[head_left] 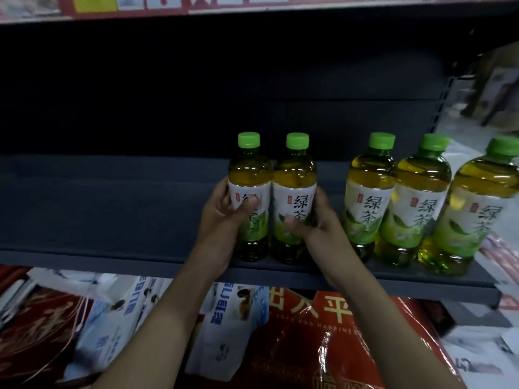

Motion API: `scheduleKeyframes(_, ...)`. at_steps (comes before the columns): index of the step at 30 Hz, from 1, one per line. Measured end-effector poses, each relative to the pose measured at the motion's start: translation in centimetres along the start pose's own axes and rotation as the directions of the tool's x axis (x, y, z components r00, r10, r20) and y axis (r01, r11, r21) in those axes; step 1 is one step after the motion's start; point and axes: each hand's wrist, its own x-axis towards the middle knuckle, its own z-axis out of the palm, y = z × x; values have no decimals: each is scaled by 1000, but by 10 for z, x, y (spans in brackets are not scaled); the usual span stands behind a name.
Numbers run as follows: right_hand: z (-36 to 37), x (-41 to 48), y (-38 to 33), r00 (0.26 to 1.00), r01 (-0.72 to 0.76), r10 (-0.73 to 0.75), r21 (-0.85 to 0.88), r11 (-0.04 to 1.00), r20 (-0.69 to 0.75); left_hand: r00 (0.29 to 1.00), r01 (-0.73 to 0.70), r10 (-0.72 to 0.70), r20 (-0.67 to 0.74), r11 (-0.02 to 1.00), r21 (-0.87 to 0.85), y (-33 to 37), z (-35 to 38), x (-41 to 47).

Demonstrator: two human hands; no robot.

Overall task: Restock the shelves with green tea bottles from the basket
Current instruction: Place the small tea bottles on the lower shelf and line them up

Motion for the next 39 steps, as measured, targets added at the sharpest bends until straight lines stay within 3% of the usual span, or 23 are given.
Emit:
scheduleKeyframes(4,3,-7,1,999,52,-52,-114,992,3,999,-52,51,13,990,128,1,1,-7)
scheduleKeyframes(6,0,-13,1,993,106,-116,-268,958,-19,993,-93,113,-46,946,311,-1,4,-16)
scheduleKeyframes(9,-12,-35,2,957,154,-269,-594,790,-110,884,-145,384,-268,768,624,-2,13,-40)
scheduleKeyframes(12,-27,-60,-5,874,211,-439,-655,726,-206,832,-274,533,-152,634,723,4,37,-64)
scheduleKeyframes(15,-48,-74,-14,745,282,-610,-701,655,-270,878,-340,478,6,615,711,-4,70,-77)
scheduleKeyframes(17,-67,-82,-17,666,255,-660,-724,641,-349,916,-336,391,86,635,696,-16,95,-82)
scheduleKeyframes(21,-116,-89,-14,545,75,-562,-632,771,-621,946,-324,216,242,641,695,-39,146,-92)
scheduleKeyframes(22,-129,-89,-11,547,19,-510,-598,801,-664,953,-302,182,243,653,695,-43,157,-94)
scheduleKeyframes(24,-152,-88,-1,632,-94,-347,-513,853,-693,966,-254,142,214,655,711,-50,177,-95)
scheduleKeyframes(26,-166,-85,8,756,-164,-159,-419,893,-635,978,-205,110,176,643,738,-56,191,-93)
scheduleKeyframes(28,-176,-83,15,832,-193,-94,-445,875,-547,983,-181,93,159,641,746,-62,201,-90)
scheduleKeyframes(39,-193,-79,28,828,-203,-138,-521,829,-543,983,-144,180,47,576,804,-80,228,-64)
